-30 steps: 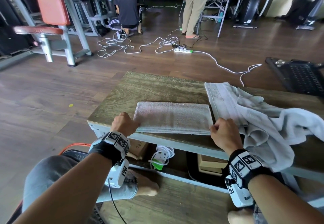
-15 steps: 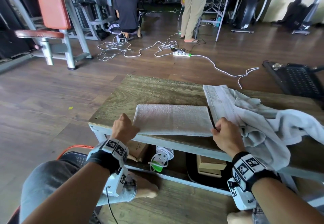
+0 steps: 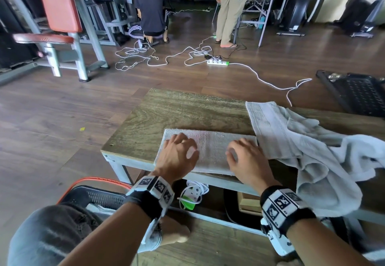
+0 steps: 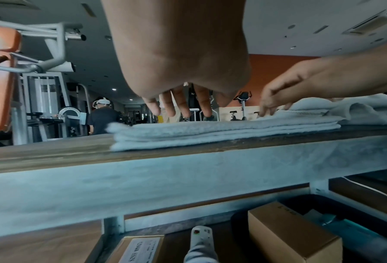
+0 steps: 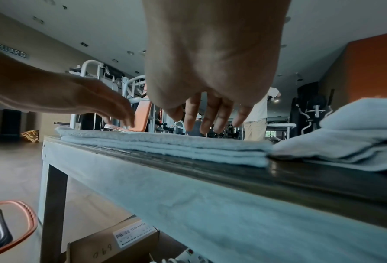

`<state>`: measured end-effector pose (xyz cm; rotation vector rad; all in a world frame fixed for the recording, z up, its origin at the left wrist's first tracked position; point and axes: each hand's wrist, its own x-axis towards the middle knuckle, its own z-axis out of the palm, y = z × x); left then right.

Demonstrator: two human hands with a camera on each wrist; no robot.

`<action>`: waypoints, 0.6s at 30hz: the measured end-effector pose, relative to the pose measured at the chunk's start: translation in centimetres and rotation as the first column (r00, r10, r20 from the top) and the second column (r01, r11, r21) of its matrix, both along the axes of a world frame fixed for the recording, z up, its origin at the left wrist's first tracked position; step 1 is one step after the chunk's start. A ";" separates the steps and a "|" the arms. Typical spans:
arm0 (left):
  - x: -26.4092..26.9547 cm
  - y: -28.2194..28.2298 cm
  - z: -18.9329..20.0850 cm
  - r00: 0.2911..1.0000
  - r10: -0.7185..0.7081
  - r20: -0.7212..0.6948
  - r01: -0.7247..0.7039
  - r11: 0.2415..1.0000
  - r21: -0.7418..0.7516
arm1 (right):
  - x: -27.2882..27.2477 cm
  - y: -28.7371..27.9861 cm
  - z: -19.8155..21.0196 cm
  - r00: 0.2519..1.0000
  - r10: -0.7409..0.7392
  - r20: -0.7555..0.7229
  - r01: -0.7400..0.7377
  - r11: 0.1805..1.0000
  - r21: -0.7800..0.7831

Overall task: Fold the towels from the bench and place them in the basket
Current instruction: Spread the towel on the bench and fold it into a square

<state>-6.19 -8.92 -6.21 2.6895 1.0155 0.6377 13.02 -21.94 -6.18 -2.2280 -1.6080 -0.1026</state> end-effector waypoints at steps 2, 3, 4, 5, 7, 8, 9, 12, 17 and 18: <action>2.5 0.2 0.0 0.999 -0.036 -0.036 0.034 0.998 -0.056 | -0.8 2.3 -0.3 0.999 0.051 -0.019 -0.052 0.997 -0.049; 3.7 0.3 -0.2 0.997 -0.037 -0.071 0.030 0.995 -0.097 | -1.2 3.3 -0.5 0.997 0.061 -0.047 -0.065 0.994 -0.087; 4.7 0.3 -0.5 0.993 -0.036 -0.114 0.019 0.990 -0.142 | -1.4 4.1 -0.9 0.994 0.061 -0.095 -0.073 0.989 -0.125; 5.4 0.3 -1.0 0.985 -0.042 -0.165 0.012 0.983 -0.181 | -1.6 4.7 -1.5 0.989 0.055 -0.136 -0.078 0.982 -0.172; 5.8 0.3 -2.2 0.962 -0.064 -0.265 0.008 0.978 -0.210 | -1.7 5.1 -3.1 0.996 0.044 -0.079 -0.061 0.971 -0.232; 5.7 0.3 -2.6 0.951 -0.069 -0.302 0.007 0.979 -0.201 | -1.6 4.9 -3.8 0.999 0.037 -0.030 -0.043 0.973 -0.228; 5.6 0.3 -3.0 0.942 -0.069 -0.328 0.007 0.982 -0.187 | -1.6 4.7 -4.1 0.999 0.031 -0.008 -0.032 0.975 -0.219; 5.3 0.4 -3.1 0.927 -0.064 -0.368 0.009 0.989 -0.149 | -1.4 4.7 -4.2 1.000 0.017 -0.003 -0.017 0.974 -0.226; 5.3 0.5 -3.1 0.942 -0.027 -0.334 -0.032 0.985 -0.168 | -1.2 4.6 -3.8 0.999 -0.006 -0.032 -0.002 0.968 -0.250; 5.3 0.6 -3.1 0.944 -0.018 -0.330 -0.042 0.984 -0.175 | -1.1 4.4 -3.7 0.999 -0.007 -0.045 -0.005 0.967 -0.253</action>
